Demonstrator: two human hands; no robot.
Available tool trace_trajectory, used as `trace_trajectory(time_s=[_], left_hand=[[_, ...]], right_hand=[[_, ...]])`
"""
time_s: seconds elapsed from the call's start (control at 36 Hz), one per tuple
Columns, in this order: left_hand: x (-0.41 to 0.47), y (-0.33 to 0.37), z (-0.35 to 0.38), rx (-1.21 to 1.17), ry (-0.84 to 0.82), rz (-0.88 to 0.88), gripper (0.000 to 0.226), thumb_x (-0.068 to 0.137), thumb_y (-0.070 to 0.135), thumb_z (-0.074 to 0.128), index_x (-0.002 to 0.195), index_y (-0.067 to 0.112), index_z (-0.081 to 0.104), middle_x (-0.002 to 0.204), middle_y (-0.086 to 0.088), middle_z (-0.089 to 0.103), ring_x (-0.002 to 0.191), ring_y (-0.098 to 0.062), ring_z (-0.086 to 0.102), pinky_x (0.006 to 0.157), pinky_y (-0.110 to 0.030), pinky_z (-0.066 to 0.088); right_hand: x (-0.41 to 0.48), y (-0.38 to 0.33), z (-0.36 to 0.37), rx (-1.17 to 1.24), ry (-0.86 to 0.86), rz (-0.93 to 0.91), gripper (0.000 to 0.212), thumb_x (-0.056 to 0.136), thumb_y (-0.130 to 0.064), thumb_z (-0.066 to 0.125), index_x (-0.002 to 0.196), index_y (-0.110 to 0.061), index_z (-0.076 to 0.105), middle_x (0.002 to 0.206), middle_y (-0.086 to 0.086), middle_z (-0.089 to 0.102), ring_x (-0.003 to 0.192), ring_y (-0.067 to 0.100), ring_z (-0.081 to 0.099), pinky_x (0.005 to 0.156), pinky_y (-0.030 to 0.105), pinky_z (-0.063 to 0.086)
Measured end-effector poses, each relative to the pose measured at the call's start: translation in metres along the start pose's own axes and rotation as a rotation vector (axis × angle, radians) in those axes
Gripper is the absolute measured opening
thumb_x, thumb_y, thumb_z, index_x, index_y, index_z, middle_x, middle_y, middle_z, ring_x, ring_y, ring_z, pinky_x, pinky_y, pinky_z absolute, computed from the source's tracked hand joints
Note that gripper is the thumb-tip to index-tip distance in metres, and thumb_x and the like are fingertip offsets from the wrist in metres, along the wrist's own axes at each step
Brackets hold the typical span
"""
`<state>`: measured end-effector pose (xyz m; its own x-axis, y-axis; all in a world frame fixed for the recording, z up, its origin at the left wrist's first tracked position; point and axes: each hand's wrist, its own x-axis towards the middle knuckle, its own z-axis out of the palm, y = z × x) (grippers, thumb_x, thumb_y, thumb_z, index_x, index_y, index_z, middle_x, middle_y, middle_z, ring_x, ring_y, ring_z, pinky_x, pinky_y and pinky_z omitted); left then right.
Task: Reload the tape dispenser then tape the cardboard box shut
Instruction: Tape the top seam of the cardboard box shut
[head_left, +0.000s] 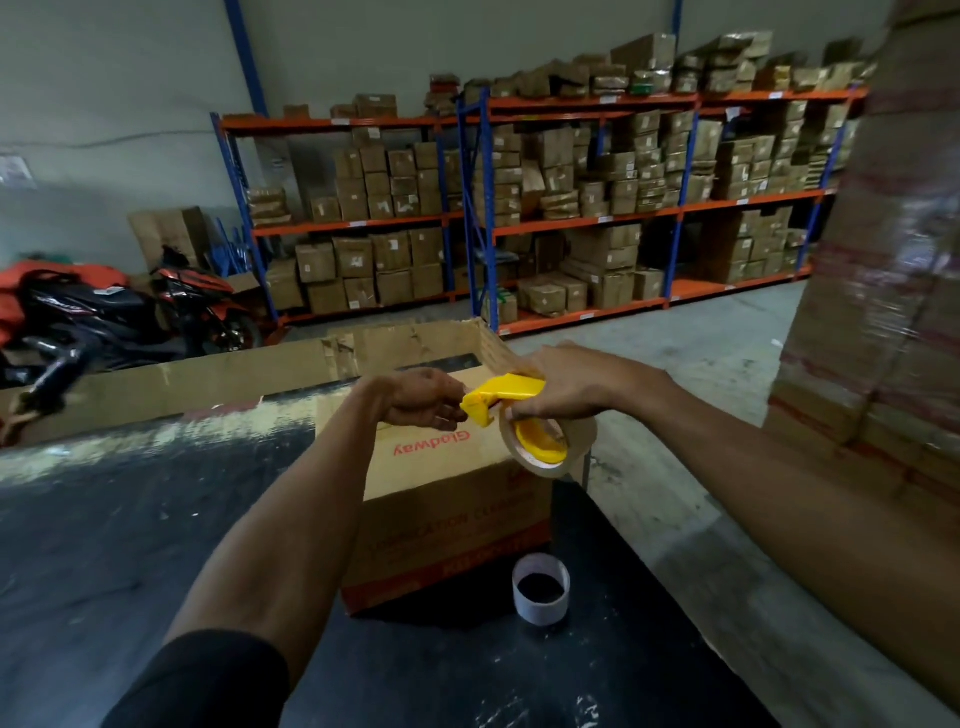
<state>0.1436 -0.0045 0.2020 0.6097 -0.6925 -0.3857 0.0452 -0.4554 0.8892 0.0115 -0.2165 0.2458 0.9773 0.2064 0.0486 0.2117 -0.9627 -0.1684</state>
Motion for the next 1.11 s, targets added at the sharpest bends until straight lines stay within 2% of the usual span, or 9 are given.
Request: trace_trajectory(time_s=[0.14, 0.22, 0.31, 0.44, 0.58, 0.67, 0.81, 0.92, 1.11], left_hand=[[0.010, 0.016, -0.010, 0.021, 0.095, 0.047, 0.018, 0.106, 0.018, 0.050, 0.103, 0.010, 0.067, 0.108, -0.010, 0.072, 0.102, -0.020, 0.069, 0.085, -0.034, 0.059], [0.025, 0.016, -0.015, -0.043, 0.123, 0.100, 0.022, 0.107, 0.016, 0.049, 0.097, 0.011, 0.067, 0.103, -0.010, 0.071, 0.098, -0.021, 0.068, 0.093, -0.039, 0.056], [0.035, 0.018, -0.021, -0.060, 0.136, 0.140, 0.022, 0.107, 0.019, 0.049, 0.099, 0.011, 0.067, 0.104, -0.010, 0.068, 0.099, -0.021, 0.065, 0.092, -0.039, 0.056], [0.064, 0.010, -0.026, 0.104, 0.224, 0.206, 0.022, 0.106, 0.012, 0.052, 0.088, 0.010, 0.065, 0.084, -0.007, 0.063, 0.078, -0.015, 0.058, 0.071, -0.024, 0.054], [0.082, -0.010, -0.039, 0.383, 0.360, 0.231, 0.019, 0.104, 0.008, 0.054, 0.088, 0.008, 0.065, 0.077, -0.004, 0.059, 0.073, -0.014, 0.054, 0.069, -0.029, 0.047], [0.093, -0.025, -0.051, 0.563, 0.446, 0.222, 0.018, 0.105, 0.012, 0.051, 0.100, 0.005, 0.067, 0.077, -0.002, 0.062, 0.071, -0.015, 0.056, 0.068, -0.030, 0.046], [0.108, -0.033, -0.051, 0.757, 0.507, 0.314, 0.019, 0.105, 0.014, 0.048, 0.089, 0.020, 0.058, 0.075, 0.002, 0.063, 0.067, -0.014, 0.058, 0.067, -0.031, 0.043], [0.117, -0.041, -0.049, 0.828, 0.507, 0.331, 0.014, 0.104, 0.017, 0.050, 0.091, 0.019, 0.054, 0.084, -0.003, 0.062, 0.076, -0.020, 0.057, 0.070, -0.034, 0.041], [0.139, -0.054, -0.049, 0.975, 0.536, 0.330, 0.015, 0.106, 0.025, 0.046, 0.105, 0.013, 0.055, 0.102, -0.015, 0.069, 0.089, -0.034, 0.063, 0.070, -0.037, 0.040]], right_hand=[[0.005, 0.000, 0.001, 0.036, 0.069, 0.046, 0.074, 0.080, -0.066, 0.067, 0.141, -0.028, 0.050, 0.129, 0.006, 0.062, 0.111, 0.028, 0.058, 0.080, 0.039, 0.045], [0.010, 0.000, -0.001, 0.105, 0.104, 0.081, 0.080, 0.088, -0.050, 0.072, 0.152, -0.024, 0.032, 0.119, 0.006, 0.056, 0.096, 0.024, 0.048, 0.075, 0.035, 0.036], [0.016, 0.000, -0.007, 0.106, 0.134, 0.100, 0.070, 0.089, -0.047, 0.072, 0.145, -0.026, 0.036, 0.110, 0.001, 0.052, 0.094, 0.023, 0.046, 0.075, 0.035, 0.035], [0.032, -0.002, 0.000, 0.069, 0.185, 0.114, 0.064, 0.087, -0.054, 0.071, 0.140, -0.026, 0.048, 0.140, 0.009, 0.059, 0.122, 0.032, 0.053, 0.079, 0.035, 0.036], [0.034, -0.009, 0.011, 0.030, 0.017, 0.162, 0.044, 0.086, -0.060, 0.067, 0.108, -0.021, 0.065, 0.098, 0.004, 0.067, 0.079, 0.016, 0.055, 0.062, 0.032, 0.038], [0.031, -0.009, 0.022, 0.026, -0.017, 0.207, 0.037, 0.086, -0.056, 0.068, 0.088, -0.020, 0.066, 0.078, -0.001, 0.059, 0.072, 0.017, 0.055, 0.057, 0.032, 0.038], [0.040, -0.014, 0.035, 0.038, 0.004, 0.276, 0.035, 0.083, -0.052, 0.072, 0.085, -0.018, 0.066, 0.075, -0.001, 0.056, 0.065, 0.012, 0.051, 0.051, 0.030, 0.034], [0.053, -0.016, 0.043, 0.035, -0.002, 0.320, 0.039, 0.080, -0.054, 0.073, 0.068, -0.020, 0.059, 0.069, 0.000, 0.057, 0.061, 0.014, 0.051, 0.051, 0.029, 0.034], [0.073, -0.016, 0.050, 0.015, -0.028, 0.341, 0.037, 0.080, -0.050, 0.072, 0.068, -0.020, 0.054, 0.072, 0.001, 0.057, 0.065, 0.019, 0.054, 0.052, 0.030, 0.036]])
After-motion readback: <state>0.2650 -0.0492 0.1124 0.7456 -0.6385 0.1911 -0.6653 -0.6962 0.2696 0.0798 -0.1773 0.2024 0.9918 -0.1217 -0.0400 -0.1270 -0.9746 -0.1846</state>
